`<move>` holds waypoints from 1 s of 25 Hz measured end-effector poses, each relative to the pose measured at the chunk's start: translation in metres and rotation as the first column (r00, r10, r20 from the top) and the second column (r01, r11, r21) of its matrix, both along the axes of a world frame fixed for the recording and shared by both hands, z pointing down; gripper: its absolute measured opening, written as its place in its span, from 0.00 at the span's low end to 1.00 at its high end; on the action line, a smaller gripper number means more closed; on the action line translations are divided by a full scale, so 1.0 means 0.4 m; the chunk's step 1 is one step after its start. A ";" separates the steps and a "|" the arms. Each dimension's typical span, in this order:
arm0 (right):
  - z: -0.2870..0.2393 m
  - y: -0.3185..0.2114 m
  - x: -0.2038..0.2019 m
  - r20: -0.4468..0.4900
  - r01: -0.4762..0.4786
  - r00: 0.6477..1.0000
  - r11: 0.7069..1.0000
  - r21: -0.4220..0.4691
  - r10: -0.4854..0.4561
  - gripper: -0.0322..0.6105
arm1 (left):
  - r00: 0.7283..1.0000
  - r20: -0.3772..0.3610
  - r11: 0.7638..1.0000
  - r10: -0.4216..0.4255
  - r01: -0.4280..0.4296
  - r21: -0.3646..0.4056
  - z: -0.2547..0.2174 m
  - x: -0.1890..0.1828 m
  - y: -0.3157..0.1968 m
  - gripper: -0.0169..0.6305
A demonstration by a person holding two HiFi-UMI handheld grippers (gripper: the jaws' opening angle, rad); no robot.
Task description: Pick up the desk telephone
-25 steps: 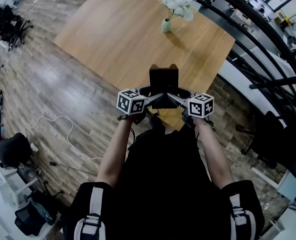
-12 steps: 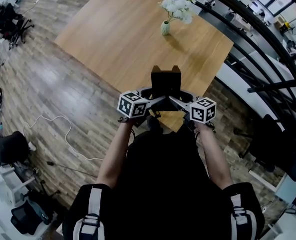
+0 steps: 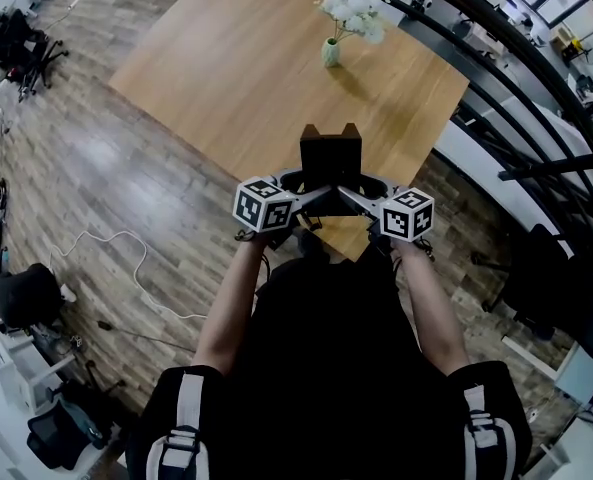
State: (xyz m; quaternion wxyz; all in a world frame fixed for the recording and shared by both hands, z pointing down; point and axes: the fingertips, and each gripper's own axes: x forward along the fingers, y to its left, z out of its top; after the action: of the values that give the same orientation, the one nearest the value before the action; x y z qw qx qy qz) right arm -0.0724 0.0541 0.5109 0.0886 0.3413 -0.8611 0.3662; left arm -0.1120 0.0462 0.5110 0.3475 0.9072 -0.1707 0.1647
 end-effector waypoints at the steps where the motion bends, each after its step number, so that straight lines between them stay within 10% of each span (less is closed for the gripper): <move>1: 0.000 -0.002 -0.001 -0.002 0.001 1.000 1.000 0.001 -0.001 0.41 | 1.000 0.000 1.000 0.000 0.000 0.000 0.000 -0.001 -0.002 0.42; 25: -0.005 0.000 -0.005 -0.063 0.007 0.998 1.000 0.020 -0.005 0.38 | 1.000 -0.012 1.000 -0.013 0.012 -0.014 -0.005 -0.006 -0.006 0.39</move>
State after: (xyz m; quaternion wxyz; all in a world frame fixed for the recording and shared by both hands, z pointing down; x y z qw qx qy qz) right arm -0.0745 0.0541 0.5088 0.1135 0.3510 -0.8626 0.3462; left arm -0.1143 0.0438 0.5089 0.3558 0.9047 -0.1731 0.1582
